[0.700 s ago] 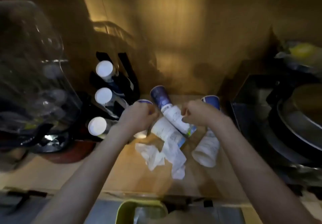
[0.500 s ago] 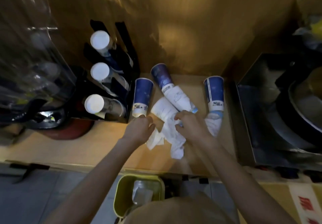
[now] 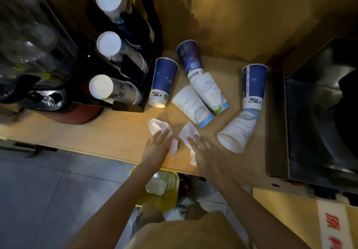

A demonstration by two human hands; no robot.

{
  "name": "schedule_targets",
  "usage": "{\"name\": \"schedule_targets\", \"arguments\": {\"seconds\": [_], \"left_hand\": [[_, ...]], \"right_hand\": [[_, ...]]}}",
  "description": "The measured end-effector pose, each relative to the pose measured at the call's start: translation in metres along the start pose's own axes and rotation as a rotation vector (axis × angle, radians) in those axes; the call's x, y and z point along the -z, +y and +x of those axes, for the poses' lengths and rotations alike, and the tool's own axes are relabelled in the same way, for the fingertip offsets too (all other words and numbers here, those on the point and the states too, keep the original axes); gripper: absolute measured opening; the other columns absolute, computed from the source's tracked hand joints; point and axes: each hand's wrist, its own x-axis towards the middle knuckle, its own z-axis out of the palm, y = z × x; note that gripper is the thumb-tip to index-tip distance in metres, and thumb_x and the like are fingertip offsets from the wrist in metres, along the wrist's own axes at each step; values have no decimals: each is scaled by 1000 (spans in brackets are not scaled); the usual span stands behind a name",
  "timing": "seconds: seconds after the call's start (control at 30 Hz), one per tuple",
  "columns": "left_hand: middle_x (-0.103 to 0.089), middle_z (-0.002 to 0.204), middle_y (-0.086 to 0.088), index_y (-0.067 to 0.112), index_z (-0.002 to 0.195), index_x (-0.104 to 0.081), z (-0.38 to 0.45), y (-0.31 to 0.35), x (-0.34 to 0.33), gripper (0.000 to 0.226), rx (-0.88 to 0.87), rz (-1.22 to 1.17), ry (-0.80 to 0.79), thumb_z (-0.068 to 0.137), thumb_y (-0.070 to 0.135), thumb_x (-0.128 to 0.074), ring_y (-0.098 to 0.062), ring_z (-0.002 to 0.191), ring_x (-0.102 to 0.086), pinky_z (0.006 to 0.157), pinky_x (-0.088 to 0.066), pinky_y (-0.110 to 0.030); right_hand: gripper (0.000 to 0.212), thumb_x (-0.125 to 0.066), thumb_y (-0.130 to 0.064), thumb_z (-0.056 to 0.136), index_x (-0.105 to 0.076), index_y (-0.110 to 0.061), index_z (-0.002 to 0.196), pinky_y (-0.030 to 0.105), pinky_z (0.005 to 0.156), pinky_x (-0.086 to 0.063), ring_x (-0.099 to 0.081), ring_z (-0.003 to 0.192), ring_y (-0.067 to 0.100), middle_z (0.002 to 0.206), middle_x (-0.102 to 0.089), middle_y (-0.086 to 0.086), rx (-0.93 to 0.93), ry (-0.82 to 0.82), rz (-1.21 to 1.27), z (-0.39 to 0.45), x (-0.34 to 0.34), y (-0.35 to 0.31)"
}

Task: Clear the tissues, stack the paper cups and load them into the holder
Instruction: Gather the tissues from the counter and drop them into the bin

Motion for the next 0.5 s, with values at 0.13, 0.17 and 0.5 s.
{"name": "schedule_targets", "arguments": {"seconds": [0.13, 0.17, 0.5], "left_hand": [[-70, 102, -12, 13, 92, -67, -16, 5, 3, 38, 136, -38, 27, 58, -2, -75, -42, 85, -63, 60, -54, -43], [-70, 99, -12, 14, 90, -67, -23, 6, 4, 34, 172, -46, 23, 61, -3, -72, -42, 83, -61, 60, -53, -43], [-60, 94, -20, 5, 89, -67, -113, -24, -17, 15, 429, -369, 19, 83, 7, -54, -40, 81, -60, 62, -42, -35]], "right_hand": [[53, -79, -8, 53, -63, -22, 102, 35, 66, -55, -65, 87, 25, 94, -69, 2, -43, -3, 11, -2, -5, -5], [52, -81, -8, 51, -64, -22, 98, 34, 64, -54, -64, 83, 25, 91, -69, 3, -66, 4, 16, -3, -7, -7], [34, -39, -25, 84, -67, -13, 98, 32, 72, -51, -60, 87, 23, 92, -71, 9, 53, 184, 271, -55, -39, -57]]}}
